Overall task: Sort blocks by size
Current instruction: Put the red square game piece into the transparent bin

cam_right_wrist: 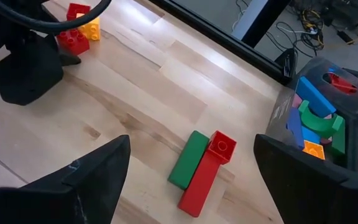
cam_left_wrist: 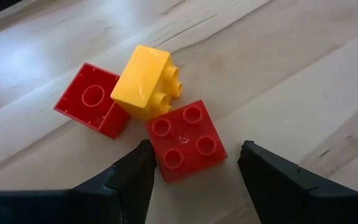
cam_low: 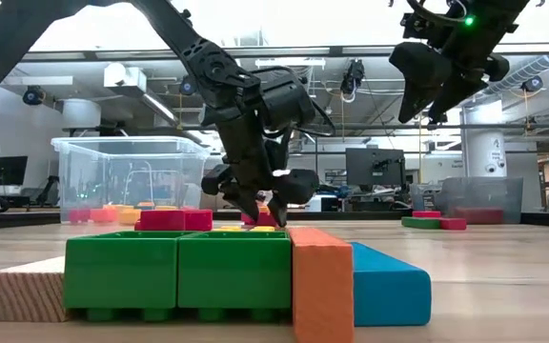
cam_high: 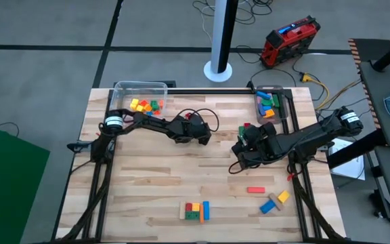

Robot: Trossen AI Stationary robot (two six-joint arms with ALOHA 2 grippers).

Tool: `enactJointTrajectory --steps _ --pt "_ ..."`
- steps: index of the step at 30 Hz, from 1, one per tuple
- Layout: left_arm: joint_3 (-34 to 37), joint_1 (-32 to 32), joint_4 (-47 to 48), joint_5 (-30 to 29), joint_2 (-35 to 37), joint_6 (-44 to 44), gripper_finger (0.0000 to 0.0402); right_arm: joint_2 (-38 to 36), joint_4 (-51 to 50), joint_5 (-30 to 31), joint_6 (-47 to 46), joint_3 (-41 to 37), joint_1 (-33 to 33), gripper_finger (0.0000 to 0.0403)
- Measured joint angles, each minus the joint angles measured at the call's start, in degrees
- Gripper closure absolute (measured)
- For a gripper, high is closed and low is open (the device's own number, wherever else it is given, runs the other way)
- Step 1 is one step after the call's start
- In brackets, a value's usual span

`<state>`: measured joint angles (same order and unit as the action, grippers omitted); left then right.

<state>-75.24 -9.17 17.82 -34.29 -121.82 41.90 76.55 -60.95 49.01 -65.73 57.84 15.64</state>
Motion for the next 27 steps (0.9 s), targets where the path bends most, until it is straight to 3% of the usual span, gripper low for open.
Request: enactJointTrajectory --steps 6,16,22,27 --pt "0.15 0.00 -0.26 0.10 0.02 -0.81 0.0202 0.02 0.02 -0.01 0.00 0.00 0.00 0.0064" --pt "0.12 0.00 -0.16 0.31 0.04 -1.32 0.0281 0.02 0.13 -0.06 -0.02 0.00 0.00 0.0075" --pt "0.22 0.72 0.40 -0.03 0.48 -3.28 0.0278 0.02 0.23 -0.98 0.62 0.00 -0.01 0.0082" --pt "0.52 3.61 6.62 0.71 4.16 -4.28 0.0277 0.04 0.47 -1.00 0.79 0.00 -0.02 0.0081"
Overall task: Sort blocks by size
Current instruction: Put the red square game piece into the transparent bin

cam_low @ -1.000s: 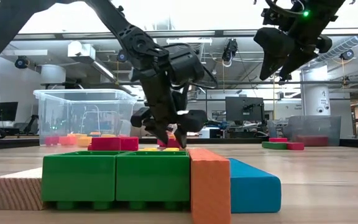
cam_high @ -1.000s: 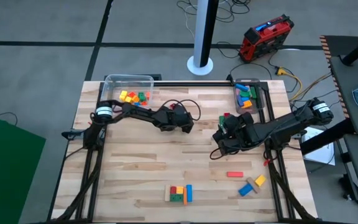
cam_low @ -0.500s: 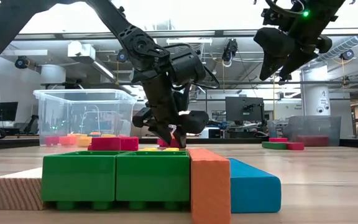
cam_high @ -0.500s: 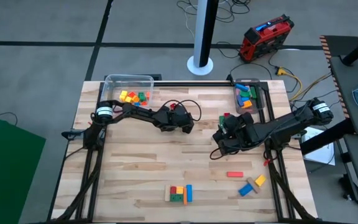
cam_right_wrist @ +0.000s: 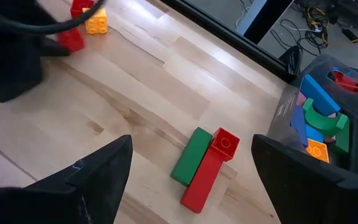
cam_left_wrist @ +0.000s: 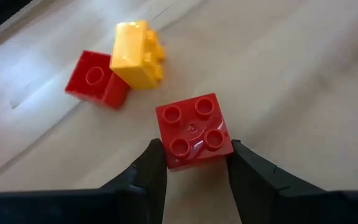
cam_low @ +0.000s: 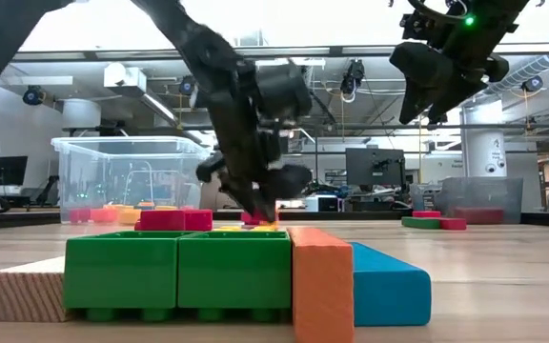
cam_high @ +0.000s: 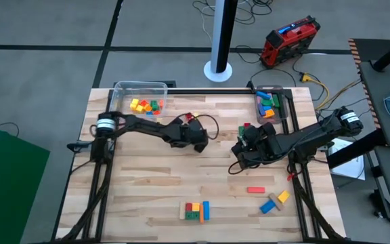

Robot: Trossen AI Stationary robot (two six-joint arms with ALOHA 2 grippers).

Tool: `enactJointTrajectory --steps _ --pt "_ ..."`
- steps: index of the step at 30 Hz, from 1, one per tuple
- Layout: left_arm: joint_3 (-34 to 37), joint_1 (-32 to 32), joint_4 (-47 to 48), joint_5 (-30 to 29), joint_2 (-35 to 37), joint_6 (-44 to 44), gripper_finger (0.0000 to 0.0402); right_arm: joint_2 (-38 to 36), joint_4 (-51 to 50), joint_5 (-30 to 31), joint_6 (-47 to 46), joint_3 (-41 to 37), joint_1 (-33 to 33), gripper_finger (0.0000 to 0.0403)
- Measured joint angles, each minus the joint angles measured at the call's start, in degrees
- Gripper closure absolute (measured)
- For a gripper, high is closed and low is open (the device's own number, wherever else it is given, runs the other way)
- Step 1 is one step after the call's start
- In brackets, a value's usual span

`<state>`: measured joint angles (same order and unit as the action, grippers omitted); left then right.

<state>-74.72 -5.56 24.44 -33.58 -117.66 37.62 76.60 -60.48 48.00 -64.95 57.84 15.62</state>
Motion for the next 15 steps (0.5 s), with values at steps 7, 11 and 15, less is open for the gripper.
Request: enactJointTrajectory --steps 7,11,15 --pt "0.00 3.53 13.79 -5.64 10.62 -2.40 0.0277 0.00 0.71 0.01 0.17 0.00 0.00 0.0083" --pt "0.28 2.89 20.68 -8.53 19.09 -6.54 0.0277 0.00 1.72 0.03 0.55 -0.16 0.00 0.0092" --pt "0.68 -1.38 28.16 -10.87 27.61 -7.92 0.0277 0.00 2.57 0.03 0.68 -0.57 0.00 0.0096"
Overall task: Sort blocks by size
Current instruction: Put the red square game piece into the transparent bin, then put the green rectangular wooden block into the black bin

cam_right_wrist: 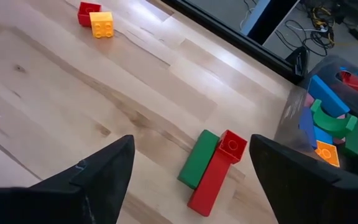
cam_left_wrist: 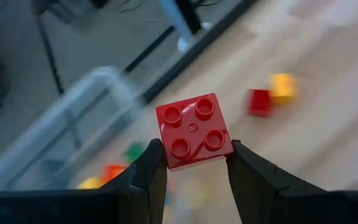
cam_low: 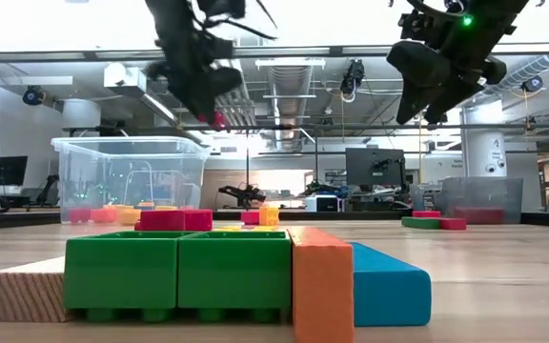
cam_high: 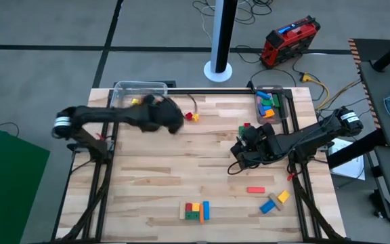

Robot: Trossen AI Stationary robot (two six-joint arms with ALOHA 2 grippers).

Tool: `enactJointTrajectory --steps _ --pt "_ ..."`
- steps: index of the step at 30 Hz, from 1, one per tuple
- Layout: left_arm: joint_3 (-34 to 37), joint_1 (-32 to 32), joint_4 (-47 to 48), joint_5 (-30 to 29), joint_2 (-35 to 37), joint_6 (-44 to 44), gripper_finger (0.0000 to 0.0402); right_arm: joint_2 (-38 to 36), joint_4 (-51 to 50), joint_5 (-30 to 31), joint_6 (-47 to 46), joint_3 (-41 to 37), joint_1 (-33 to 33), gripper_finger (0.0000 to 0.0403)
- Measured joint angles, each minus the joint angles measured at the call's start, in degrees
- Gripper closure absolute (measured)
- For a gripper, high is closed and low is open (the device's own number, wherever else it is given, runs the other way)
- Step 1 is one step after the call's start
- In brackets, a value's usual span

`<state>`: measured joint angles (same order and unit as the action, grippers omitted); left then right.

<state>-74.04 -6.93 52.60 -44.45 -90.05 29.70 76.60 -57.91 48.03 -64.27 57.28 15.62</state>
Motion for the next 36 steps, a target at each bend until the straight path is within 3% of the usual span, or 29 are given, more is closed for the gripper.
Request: enactJointTrajectory --steps 3,10,17,26,36 --pt "0.47 -5.04 4.65 1.04 5.14 -1.18 0.0277 0.00 0.14 0.00 0.02 -0.24 0.00 0.0096" --pt "7.46 -17.10 5.04 2.17 13.35 -0.88 0.0259 0.49 0.64 0.00 0.02 -0.46 0.00 0.0080" --pt "16.53 -19.88 4.93 2.88 18.74 1.30 0.0212 0.90 1.54 -0.02 0.57 -0.52 0.00 0.0071" --pt "21.11 -14.49 2.75 2.43 24.06 4.12 0.0196 0.87 3.97 -0.02 0.94 -0.52 0.00 0.0084" --pt "22.99 6.71 -8.46 -1.16 22.90 4.42 0.0196 0.87 9.40 -0.61 2.95 -0.52 -0.35 0.0107"
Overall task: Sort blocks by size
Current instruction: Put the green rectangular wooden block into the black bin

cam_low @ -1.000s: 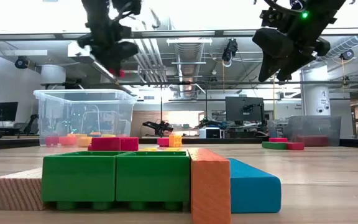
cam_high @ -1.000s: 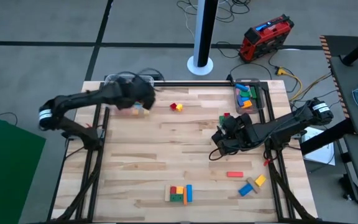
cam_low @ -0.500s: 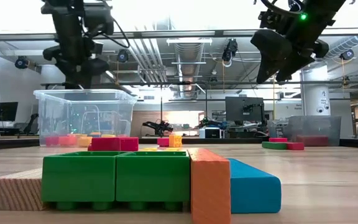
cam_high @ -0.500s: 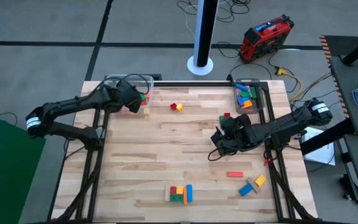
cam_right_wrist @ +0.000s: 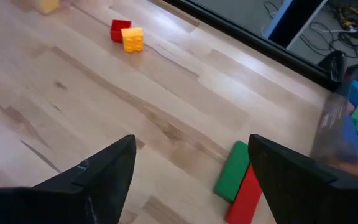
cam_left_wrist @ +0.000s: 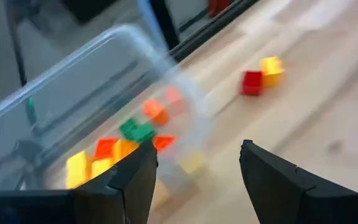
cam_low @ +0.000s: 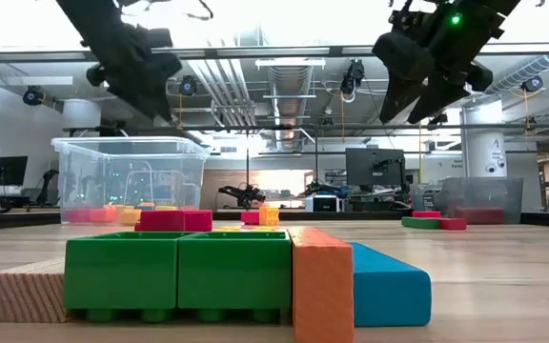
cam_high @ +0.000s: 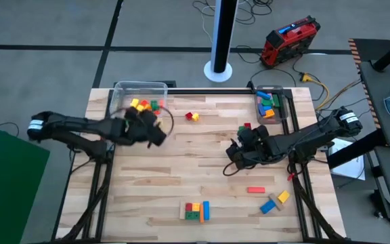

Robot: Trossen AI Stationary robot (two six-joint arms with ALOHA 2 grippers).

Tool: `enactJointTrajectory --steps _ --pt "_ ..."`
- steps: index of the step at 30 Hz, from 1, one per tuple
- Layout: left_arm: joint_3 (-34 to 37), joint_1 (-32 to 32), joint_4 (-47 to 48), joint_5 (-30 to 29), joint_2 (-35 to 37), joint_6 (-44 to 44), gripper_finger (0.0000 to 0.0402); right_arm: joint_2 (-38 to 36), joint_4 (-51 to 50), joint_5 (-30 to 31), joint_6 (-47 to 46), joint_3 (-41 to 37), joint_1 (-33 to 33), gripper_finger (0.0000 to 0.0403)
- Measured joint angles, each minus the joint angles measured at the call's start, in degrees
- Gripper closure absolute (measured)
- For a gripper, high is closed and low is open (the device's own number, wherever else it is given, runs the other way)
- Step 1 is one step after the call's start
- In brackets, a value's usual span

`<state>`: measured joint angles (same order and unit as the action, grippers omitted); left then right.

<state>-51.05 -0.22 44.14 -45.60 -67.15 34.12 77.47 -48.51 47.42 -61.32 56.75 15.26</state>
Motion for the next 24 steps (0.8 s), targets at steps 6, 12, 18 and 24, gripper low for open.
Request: enactJointTrajectory --steps 6,12,18,24 --pt "0.17 12.88 -0.56 -7.87 -3.37 5.38 0.0196 0.00 0.45 -2.76 -2.12 0.00 -1.12 0.0128" --pt "0.17 20.27 -0.61 -10.81 -6.58 8.25 0.0196 0.00 1.52 -4.62 -2.01 0.00 -5.06 0.0155" --pt "0.17 21.45 -0.62 -10.99 -8.23 10.41 0.0196 1.15 1.52 -8.64 1.76 -0.02 -11.21 0.0212" --pt "0.20 21.45 -0.62 -11.08 -8.75 10.41 0.0196 6.21 1.51 -12.06 5.39 -0.04 -16.50 0.0315"
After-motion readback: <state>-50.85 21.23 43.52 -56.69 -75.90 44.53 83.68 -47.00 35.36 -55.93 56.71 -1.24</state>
